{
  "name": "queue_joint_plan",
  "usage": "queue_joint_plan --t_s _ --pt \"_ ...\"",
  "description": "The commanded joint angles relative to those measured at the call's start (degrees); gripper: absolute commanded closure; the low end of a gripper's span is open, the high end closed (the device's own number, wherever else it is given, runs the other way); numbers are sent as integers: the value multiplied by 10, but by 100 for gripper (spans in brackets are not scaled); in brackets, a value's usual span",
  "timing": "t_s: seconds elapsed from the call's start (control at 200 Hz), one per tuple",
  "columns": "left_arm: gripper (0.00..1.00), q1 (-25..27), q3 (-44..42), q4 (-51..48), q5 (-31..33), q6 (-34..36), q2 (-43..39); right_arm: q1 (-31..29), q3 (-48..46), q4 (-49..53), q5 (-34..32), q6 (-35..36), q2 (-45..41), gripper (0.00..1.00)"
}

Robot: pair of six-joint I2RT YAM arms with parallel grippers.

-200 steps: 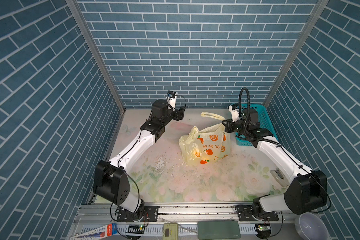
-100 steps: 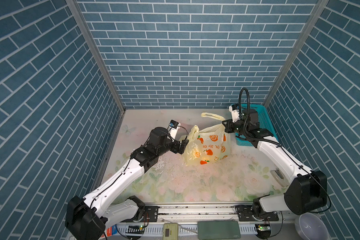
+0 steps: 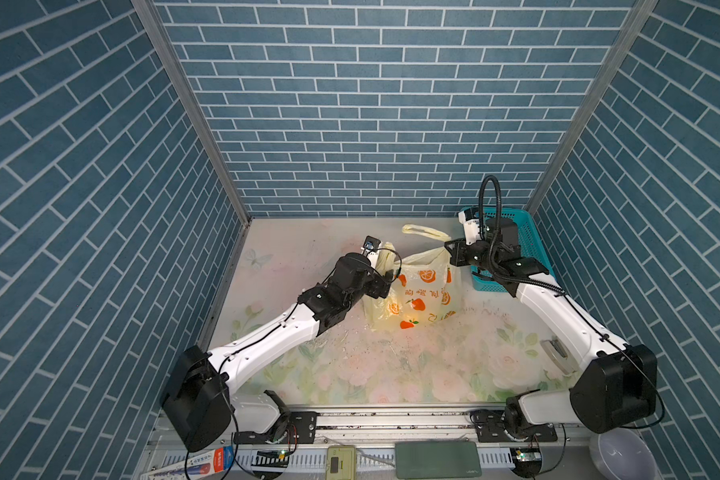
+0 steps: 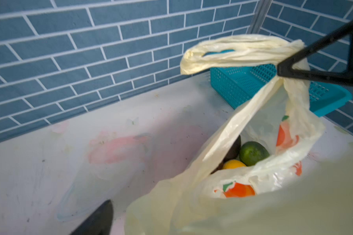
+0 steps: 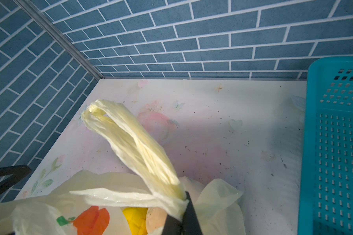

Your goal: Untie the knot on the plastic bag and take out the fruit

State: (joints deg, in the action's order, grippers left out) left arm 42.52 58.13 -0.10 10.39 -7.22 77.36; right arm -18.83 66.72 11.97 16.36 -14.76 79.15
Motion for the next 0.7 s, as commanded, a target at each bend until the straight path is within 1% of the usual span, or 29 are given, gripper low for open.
queue_joint_plan --t_s 0.0,0.025,0.1,0.145,0.305,0.41,0.51,0.615,0.695 --pt "83 -16 31 52 16 9 13 0 -21 -8 9 -16 -23 100" --pt "88 -22 34 53 8 10 16 0 -23 -10 9 -19 -25 100" --pt "93 -45 44 56 -25 17 20 0 -31 -18 13 -26 -28 100" --pt "100 -61 50 60 -36 24 24 -1 -35 -23 16 -31 -28 100" --pt "100 -125 96 70 -101 47 50 -3 -42 -43 31 -41 -24 100" --pt "100 -147 132 78 -131 67 70 -6 -42 -59 41 -44 -23 100" --pt "100 -156 153 77 -153 70 81 -8 -40 -73 55 -45 -23 100" --pt "100 -158 131 58 -166 52 66 -15 -39 -79 77 -44 -28 100" --pt "100 -158 74 50 -170 21 29 -29 -48 -78 98 -45 -34 100"
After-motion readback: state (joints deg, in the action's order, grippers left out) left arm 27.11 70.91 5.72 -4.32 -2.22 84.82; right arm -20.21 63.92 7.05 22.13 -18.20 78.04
